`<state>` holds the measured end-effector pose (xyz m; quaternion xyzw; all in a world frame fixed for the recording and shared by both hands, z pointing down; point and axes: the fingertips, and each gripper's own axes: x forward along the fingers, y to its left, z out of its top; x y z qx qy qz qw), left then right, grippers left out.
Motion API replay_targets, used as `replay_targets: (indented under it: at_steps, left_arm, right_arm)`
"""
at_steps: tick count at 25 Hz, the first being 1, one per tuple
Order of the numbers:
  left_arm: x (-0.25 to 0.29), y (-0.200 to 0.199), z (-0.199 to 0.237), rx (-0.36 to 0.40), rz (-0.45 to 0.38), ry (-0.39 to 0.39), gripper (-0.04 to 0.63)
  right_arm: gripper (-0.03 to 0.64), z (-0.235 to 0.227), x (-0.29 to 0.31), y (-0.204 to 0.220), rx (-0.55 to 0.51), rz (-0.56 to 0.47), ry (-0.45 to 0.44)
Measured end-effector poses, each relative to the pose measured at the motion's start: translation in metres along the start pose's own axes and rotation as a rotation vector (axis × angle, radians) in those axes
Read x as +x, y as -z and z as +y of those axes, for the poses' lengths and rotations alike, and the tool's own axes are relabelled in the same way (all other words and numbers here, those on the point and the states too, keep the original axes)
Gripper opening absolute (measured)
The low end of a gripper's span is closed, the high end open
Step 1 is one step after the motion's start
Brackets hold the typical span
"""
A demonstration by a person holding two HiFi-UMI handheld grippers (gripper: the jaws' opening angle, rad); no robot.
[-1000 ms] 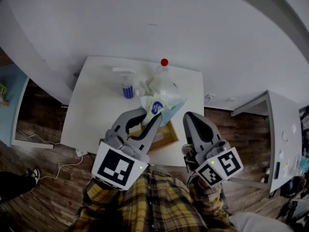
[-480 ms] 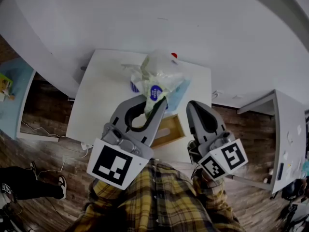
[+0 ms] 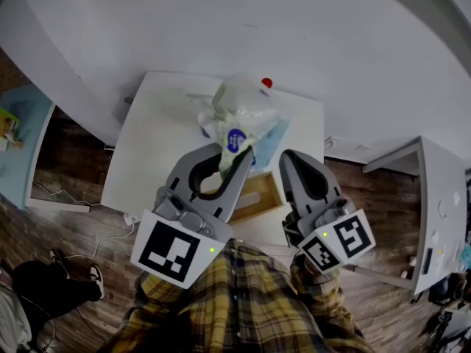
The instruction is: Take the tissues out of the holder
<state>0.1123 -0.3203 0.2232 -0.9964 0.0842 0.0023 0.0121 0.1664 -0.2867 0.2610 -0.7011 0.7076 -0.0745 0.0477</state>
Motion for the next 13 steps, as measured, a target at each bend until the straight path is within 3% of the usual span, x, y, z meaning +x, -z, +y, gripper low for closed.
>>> replay_targets:
  at_steps: [6,13]
  left_arm:
    - [-0.010,0.002,0.005,-0.005,0.010,-0.004,0.031]
    - [0.009,0.005,-0.005,-0.003,0.021,0.006,0.031]
  right_arm:
    - [0.011,0.011,0.002,0.002,-0.001,0.004,-0.001]
    - [0.011,-0.007,-0.004,0.003,0.006,0.009,0.002]
